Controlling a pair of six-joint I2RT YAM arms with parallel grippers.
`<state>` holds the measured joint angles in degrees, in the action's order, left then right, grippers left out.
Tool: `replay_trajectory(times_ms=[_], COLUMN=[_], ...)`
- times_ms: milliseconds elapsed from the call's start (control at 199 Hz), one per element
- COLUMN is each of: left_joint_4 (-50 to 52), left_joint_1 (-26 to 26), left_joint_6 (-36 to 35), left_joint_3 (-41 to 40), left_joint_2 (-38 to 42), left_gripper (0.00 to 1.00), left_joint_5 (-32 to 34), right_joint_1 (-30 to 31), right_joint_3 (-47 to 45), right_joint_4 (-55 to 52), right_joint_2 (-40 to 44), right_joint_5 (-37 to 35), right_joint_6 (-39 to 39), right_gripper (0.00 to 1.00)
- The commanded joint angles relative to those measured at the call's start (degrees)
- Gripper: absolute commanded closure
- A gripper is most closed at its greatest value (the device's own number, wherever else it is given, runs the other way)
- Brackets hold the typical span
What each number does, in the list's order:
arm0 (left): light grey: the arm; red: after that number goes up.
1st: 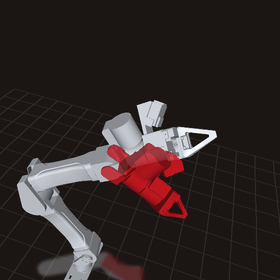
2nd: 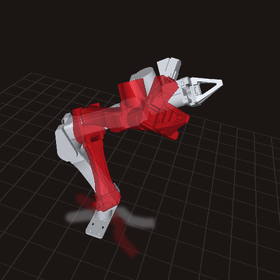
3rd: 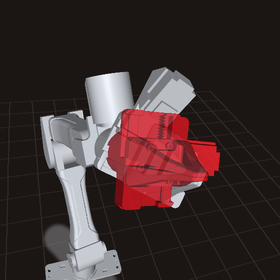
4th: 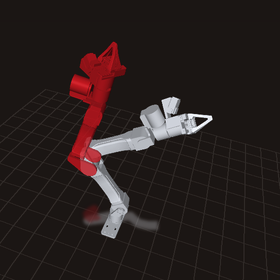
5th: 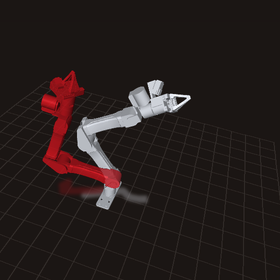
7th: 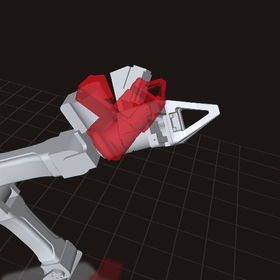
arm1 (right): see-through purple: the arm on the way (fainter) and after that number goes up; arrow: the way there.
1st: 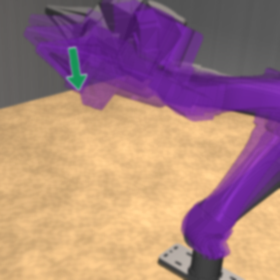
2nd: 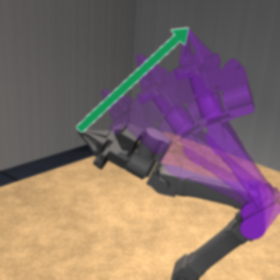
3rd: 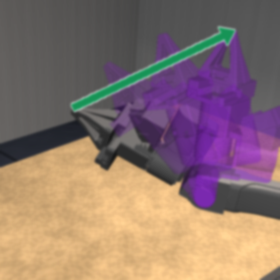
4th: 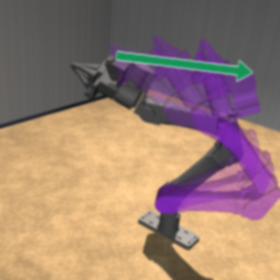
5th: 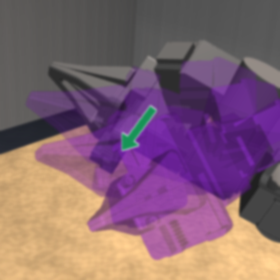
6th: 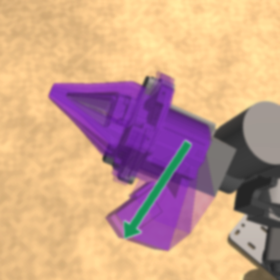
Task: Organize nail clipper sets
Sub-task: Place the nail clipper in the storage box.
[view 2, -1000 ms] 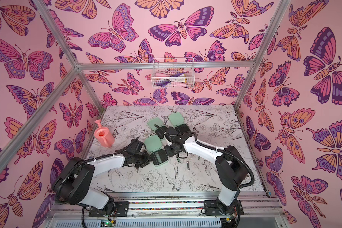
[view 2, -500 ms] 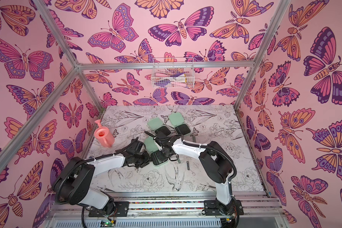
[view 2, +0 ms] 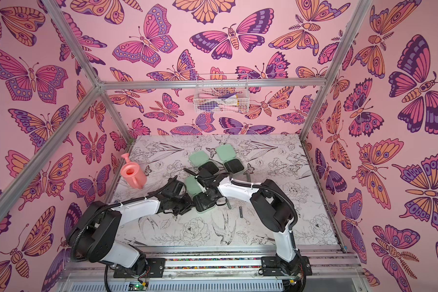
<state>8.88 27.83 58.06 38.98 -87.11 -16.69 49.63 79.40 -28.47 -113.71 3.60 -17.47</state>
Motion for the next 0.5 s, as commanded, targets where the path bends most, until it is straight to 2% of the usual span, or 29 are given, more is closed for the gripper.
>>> replay_trajectory(times_ms=[0,497], left_joint_4=[2.86,2.89], left_joint_1=[0.29,0.29], left_joint_6=[-0.43,-0.42], left_joint_3=[0.17,0.11], left_joint_2=[-0.76,-0.69], left_gripper=[0.66,0.66], left_joint_5=[0.87,0.91], right_joint_1=[-0.14,-0.93], right_joint_3=[1.81,1.78], right_joint_4=[-0.84,-0.90], right_joint_2=[-1.13,-2.92], right_joint_5=[-1.48,-2.10], right_joint_6=[1.30,1.11], right_gripper=[0.87,0.87])
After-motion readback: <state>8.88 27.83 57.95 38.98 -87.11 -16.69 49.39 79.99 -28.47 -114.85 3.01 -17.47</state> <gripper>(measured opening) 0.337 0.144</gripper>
